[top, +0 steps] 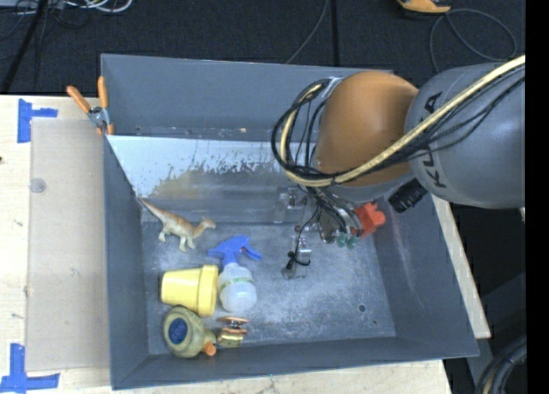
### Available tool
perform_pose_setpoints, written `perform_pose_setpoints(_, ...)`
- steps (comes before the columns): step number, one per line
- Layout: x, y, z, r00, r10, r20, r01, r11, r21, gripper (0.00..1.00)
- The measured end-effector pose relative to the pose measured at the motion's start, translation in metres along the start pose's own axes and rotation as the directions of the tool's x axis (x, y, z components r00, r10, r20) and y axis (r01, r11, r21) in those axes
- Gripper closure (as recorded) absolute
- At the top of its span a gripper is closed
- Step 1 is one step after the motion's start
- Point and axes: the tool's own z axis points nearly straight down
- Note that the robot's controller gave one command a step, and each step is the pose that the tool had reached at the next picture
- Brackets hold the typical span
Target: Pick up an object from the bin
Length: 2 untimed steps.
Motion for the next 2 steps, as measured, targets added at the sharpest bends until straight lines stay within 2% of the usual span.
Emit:
perform_pose_setpoints(1, -0.001, 0.000, -0.005, 1.000, 0.002, 0.007, -0.002, 1.000, 0.000, 0.00)
perform_pose_setpoints(2, -0.019, 0.025, 0.055, 1.000, -0.006, 0.009, 0.006, 1.000, -0.001, 0.00)
